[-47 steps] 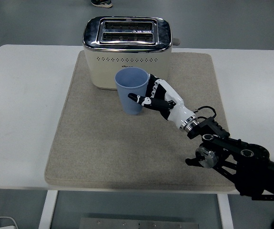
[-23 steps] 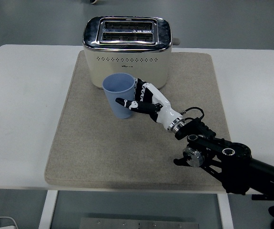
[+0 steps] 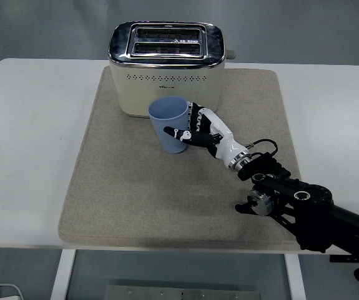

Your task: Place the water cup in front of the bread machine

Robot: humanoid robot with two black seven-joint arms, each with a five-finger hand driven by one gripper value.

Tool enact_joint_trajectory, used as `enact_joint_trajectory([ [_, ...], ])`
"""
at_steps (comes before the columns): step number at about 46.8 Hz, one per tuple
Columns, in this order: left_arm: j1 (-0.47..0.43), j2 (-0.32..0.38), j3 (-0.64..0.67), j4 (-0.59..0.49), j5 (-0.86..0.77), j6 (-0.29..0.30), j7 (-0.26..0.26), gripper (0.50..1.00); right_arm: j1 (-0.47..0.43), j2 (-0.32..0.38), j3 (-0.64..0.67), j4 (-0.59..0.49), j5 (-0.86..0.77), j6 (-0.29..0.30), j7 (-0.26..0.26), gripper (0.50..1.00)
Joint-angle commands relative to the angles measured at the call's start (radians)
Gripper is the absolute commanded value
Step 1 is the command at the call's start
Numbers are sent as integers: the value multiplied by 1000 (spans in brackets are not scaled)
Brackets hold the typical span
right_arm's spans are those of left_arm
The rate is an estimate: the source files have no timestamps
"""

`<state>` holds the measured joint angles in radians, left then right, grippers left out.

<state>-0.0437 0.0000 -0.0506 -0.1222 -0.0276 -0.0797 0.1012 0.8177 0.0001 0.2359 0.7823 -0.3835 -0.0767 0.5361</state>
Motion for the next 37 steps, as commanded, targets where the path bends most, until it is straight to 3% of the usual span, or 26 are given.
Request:
enact_joint_trajectory([
  [1,-1,0,0,1,0,0,0,1000,-3,0,6,0,0,0,1,656],
  [15,-1,0,0,-1,0,0,0,1000,-14,0,3,6,0,0,1,913],
  [37,-1,0,0,1,0,-2,0,1000,-25,0,16,41,0,-2,2,917],
])
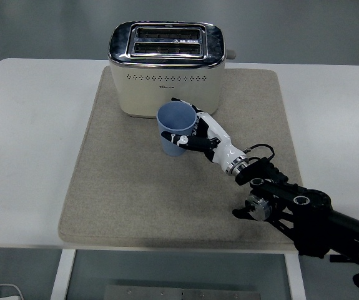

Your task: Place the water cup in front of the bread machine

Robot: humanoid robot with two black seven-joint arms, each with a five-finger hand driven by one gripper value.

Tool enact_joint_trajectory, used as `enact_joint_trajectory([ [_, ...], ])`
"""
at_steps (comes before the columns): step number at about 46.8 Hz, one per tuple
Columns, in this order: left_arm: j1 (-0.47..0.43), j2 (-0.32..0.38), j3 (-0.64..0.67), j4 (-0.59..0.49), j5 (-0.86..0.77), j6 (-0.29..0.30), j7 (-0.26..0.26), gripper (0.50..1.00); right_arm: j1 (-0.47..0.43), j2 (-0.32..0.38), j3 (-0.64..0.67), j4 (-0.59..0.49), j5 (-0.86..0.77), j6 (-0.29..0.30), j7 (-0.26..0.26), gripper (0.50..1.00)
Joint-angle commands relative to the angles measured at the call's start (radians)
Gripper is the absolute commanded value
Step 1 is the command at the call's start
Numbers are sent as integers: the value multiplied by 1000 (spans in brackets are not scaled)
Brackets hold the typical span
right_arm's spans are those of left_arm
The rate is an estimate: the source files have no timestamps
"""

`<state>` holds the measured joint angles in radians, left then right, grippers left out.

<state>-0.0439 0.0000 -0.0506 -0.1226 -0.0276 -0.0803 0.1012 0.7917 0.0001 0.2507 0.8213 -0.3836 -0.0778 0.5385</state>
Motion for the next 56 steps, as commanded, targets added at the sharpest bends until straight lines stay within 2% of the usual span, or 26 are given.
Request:
enact_joint_trajectory([
  [1,-1,0,0,0,0,1,0,1000,1,0,1,2,0,0,0,917],
  [8,1,0,0,0,0,1,0,1000,1,-3,1,24,0,1,0,915],
  [21,-1,0,0,1,0,1,0,1000,-15,-61,-1,36,0,9,0,917],
  [28,1,0,0,0,0,1,0,1000,-29,-78,1,36,0,33,0,917],
  [56,-1,0,0,0,0,1,0,1000,-57,-199,2,81,0,39,6,917],
])
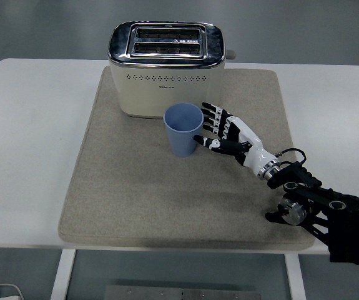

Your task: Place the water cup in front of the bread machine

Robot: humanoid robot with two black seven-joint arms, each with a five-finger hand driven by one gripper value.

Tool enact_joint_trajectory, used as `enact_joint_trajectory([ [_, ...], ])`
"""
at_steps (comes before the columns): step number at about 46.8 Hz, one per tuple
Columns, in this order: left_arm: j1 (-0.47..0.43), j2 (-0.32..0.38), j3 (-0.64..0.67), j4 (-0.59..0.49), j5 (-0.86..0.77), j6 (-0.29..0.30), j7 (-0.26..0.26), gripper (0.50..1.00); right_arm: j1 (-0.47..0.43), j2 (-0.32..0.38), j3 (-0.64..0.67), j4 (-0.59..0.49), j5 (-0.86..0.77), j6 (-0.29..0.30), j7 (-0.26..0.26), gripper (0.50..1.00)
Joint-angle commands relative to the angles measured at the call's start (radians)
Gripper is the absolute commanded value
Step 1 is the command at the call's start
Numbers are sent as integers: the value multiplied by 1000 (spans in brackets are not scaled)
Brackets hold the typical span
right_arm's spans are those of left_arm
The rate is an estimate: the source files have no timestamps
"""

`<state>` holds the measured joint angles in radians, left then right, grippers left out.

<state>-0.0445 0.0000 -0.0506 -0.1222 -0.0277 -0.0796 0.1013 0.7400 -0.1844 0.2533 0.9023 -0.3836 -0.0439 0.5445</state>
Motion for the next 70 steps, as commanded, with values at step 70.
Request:
enact_joint_trajectory([
  [70,0,0,0,0,0,0,0,1000,205,-162,46,-98,310,125,-328,917],
])
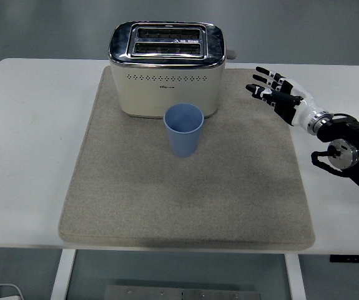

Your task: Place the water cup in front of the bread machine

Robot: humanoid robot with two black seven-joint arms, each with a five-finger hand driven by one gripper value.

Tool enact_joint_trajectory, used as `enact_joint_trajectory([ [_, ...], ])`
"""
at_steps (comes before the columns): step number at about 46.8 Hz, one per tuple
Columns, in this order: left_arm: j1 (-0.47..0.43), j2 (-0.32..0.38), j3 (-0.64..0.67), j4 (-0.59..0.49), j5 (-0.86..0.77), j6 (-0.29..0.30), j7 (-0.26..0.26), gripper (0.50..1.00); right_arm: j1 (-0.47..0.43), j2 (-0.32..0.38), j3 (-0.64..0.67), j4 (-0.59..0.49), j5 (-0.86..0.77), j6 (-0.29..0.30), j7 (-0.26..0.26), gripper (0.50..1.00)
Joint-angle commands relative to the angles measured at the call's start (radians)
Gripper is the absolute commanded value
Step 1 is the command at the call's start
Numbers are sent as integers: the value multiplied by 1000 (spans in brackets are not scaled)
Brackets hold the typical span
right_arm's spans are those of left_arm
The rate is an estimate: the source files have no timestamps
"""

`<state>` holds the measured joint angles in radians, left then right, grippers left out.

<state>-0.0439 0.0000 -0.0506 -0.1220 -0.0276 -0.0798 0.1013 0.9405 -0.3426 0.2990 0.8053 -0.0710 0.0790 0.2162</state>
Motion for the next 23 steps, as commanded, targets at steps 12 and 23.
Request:
enact_joint_trajectory([
  [12,-1,0,0,1,0,0,0,1000,6,-16,-24,-15,-18,8,-3,917],
  [23,-1,0,0,-1,0,0,0,1000,26,-21,-66,-40,-19,53,-63,917],
])
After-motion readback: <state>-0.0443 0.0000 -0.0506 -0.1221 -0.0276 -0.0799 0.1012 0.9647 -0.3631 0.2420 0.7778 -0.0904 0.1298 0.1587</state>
